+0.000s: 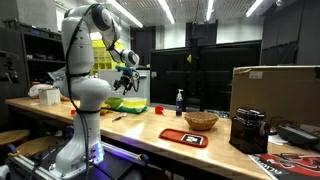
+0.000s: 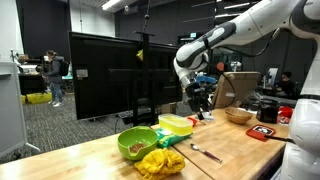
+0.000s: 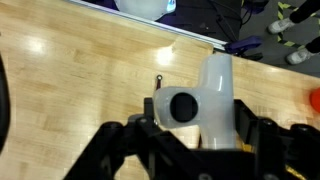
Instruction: Put the white object in the green bowl on the left.
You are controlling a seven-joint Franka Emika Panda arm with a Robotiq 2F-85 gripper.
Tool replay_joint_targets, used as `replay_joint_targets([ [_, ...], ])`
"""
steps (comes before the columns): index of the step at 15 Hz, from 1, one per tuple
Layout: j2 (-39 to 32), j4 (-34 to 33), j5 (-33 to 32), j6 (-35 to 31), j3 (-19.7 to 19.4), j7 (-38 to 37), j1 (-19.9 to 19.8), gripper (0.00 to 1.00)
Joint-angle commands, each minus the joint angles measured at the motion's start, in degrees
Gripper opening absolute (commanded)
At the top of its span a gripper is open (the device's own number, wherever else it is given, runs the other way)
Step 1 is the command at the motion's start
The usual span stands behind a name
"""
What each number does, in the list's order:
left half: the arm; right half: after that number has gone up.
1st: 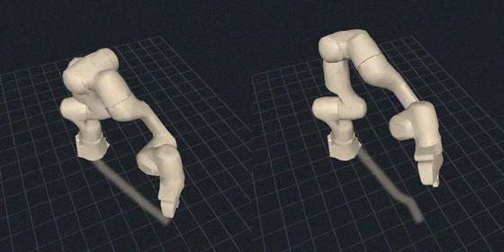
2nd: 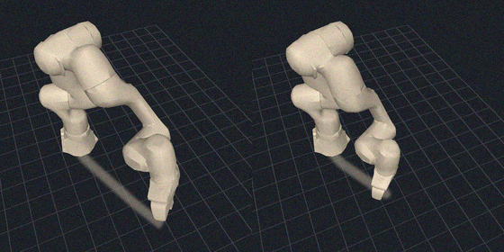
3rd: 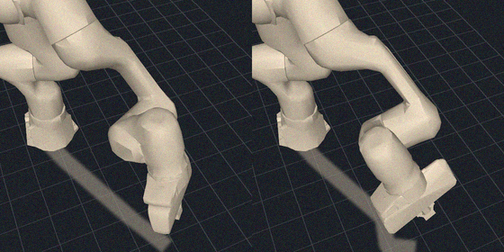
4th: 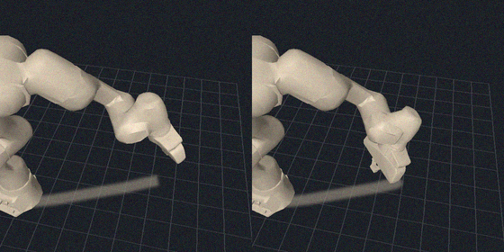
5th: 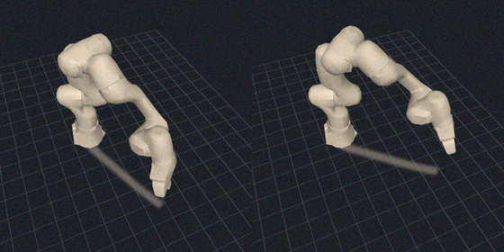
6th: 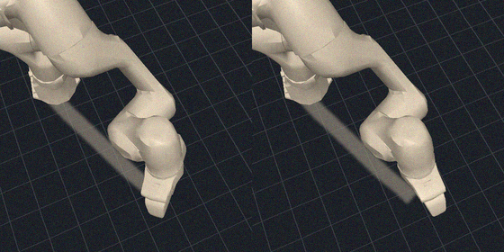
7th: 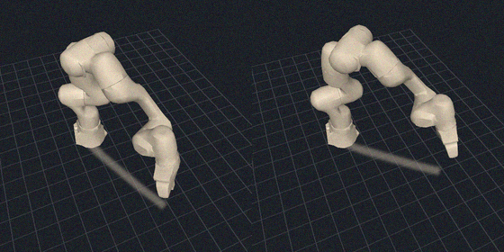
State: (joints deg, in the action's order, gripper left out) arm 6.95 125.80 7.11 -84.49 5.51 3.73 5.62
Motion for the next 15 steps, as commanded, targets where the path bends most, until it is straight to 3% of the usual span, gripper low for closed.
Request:
replay_joint_targets([
  [1,-2.24,-2.46,0.09,-1.51,0.28,-0.14,0.28,0.49],
  [9,-11.59,-15.72,1.45,-4.51,3.89,-4.23,3.47,0.49],
  [15,-21.75,-29.31,0.13,-6.10,7.22,-13.25,8.64,0.49],
])
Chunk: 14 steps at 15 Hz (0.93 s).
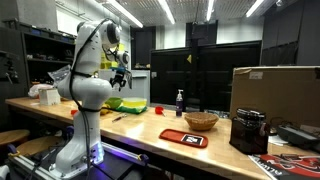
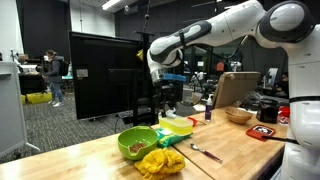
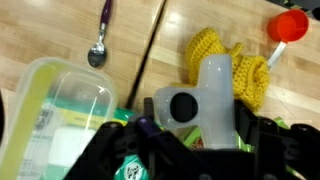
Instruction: Put the white object in the green bowl on the left.
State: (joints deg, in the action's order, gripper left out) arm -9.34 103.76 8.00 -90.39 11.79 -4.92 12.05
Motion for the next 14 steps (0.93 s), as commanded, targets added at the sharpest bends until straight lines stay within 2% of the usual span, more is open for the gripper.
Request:
replay_joint_targets([
  [1,-7.12,-9.35,-0.99,-1.00,1.18,-6.09,3.15,0.49],
  [8,-19.39,-22.40,-2.00,-4.31,0.52,-12.09,8.10,0.49],
  [14,-27.69,-30.29,-0.89,-4.84,-0.18,-14.25,9.89,0.49],
])
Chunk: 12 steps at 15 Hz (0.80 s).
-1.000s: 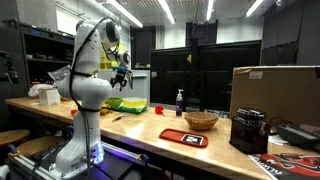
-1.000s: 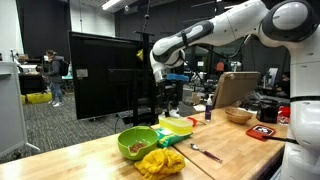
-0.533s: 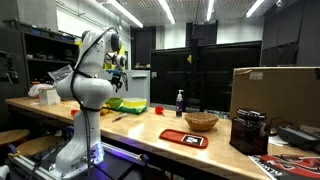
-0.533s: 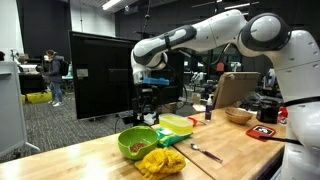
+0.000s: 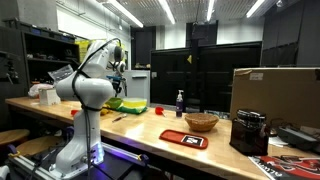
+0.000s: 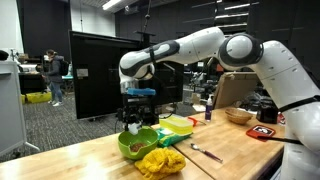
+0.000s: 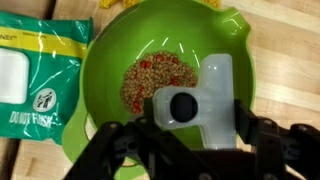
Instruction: Put the white object in the green bowl on the left.
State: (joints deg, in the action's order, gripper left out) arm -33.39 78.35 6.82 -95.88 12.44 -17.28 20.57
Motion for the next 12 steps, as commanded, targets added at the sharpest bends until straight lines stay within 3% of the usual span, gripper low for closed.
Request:
replay_joint_targets([
  [1,-4.30,-5.37,0.83,0.65,-0.74,-2.23,1.43,0.49],
  [12,-5.23,-5.73,3.94,6.21,-0.75,-6.25,1.70,0.49],
])
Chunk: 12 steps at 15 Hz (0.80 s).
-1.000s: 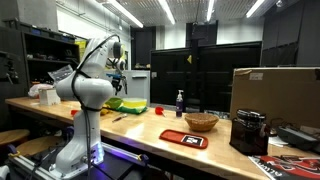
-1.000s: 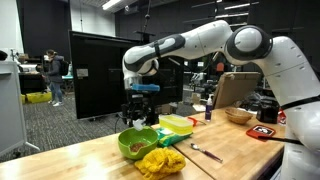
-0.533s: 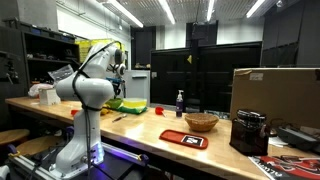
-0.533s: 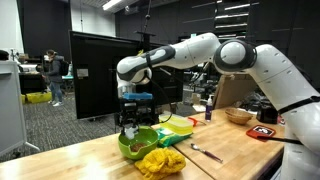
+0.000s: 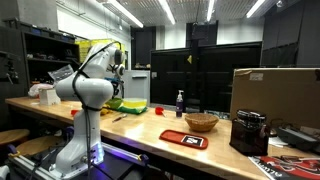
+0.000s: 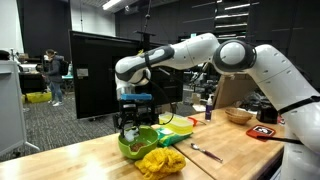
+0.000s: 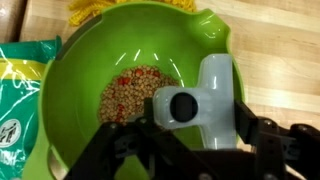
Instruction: Put the white object in the green bowl on the left.
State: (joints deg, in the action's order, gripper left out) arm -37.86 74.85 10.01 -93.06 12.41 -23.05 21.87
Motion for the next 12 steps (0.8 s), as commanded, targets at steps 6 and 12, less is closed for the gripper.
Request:
replay_joint_targets([
  [6,-1.77,-3.57,0.27,7.15,-1.48,0.98,-0.03,0.49],
  [12,-2.01,-2.86,0.26,6.26,-2.00,1.41,-0.10,0.74],
])
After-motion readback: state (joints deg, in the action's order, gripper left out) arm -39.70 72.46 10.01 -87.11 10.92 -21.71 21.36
